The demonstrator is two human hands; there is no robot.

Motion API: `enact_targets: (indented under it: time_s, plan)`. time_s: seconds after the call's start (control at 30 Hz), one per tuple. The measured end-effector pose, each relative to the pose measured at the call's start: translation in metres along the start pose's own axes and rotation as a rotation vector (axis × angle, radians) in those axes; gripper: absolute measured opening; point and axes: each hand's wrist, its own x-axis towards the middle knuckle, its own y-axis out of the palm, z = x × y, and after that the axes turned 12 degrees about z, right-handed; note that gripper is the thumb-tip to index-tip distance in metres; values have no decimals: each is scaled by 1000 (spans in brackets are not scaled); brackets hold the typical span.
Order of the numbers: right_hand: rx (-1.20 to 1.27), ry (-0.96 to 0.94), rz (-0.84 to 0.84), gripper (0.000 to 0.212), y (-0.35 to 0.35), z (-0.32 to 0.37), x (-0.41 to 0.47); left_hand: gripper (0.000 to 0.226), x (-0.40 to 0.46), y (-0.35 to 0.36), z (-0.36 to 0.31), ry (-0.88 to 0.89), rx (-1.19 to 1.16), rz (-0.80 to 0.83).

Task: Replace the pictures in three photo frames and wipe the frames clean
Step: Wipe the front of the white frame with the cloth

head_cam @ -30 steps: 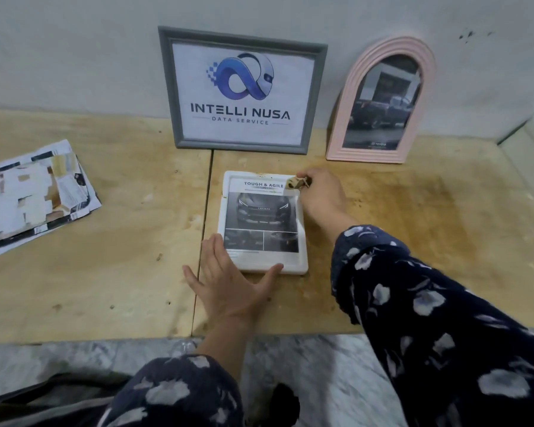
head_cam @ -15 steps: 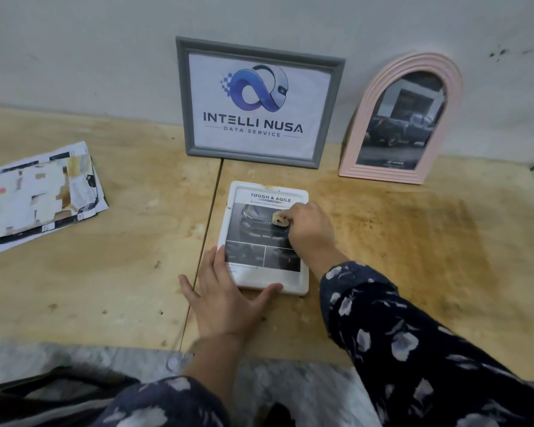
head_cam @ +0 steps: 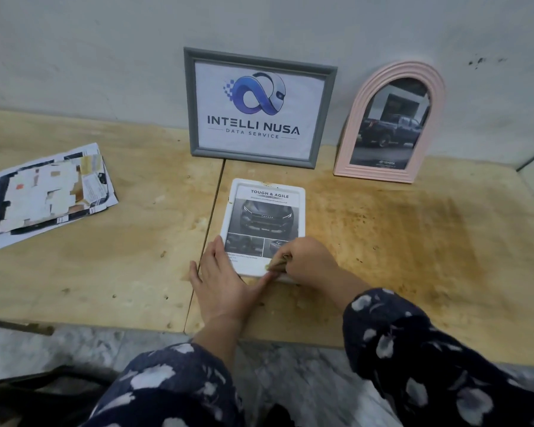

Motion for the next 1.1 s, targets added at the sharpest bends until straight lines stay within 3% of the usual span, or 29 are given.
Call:
enact_targets:
  time_s: [0.03, 0.1, 0.17, 0.23, 0.4, 0.53, 0.77, 0.97, 1.1]
  plan:
    - [37, 35, 2, 16, -11, 3, 9, 127, 1, -1, 0, -7, 4, 9]
    - [100, 69, -203, 15, -30, 10, 31, 130, 2, -1, -1, -16, 7, 29]
    - [116, 77, -399, 28, -44, 18, 53, 131, 3, -1, -1, -28, 13, 46]
    - [59, 69, -463, 35, -50, 25, 69, 130, 3, -2, -2, -31, 26, 54]
    - [-150, 73, -364, 37, -33, 21, 105, 128, 3, 0, -2, -15, 26, 13]
    - [-118, 29, -294, 43, -29, 13, 99, 128, 4, 1, 0, -20, 42, 18]
    - [-103, -72, -169, 28, -5, 14, 54, 125, 4, -1, -2, -20, -4, 35]
    - [-132, -20, 40, 29, 4, 26, 32, 121, 5, 3, 1, -2, -62, 20]
    - [-149, 58, 18, 36, 0, 38, 22, 117, 5, -1, 7, 50, -42, 105]
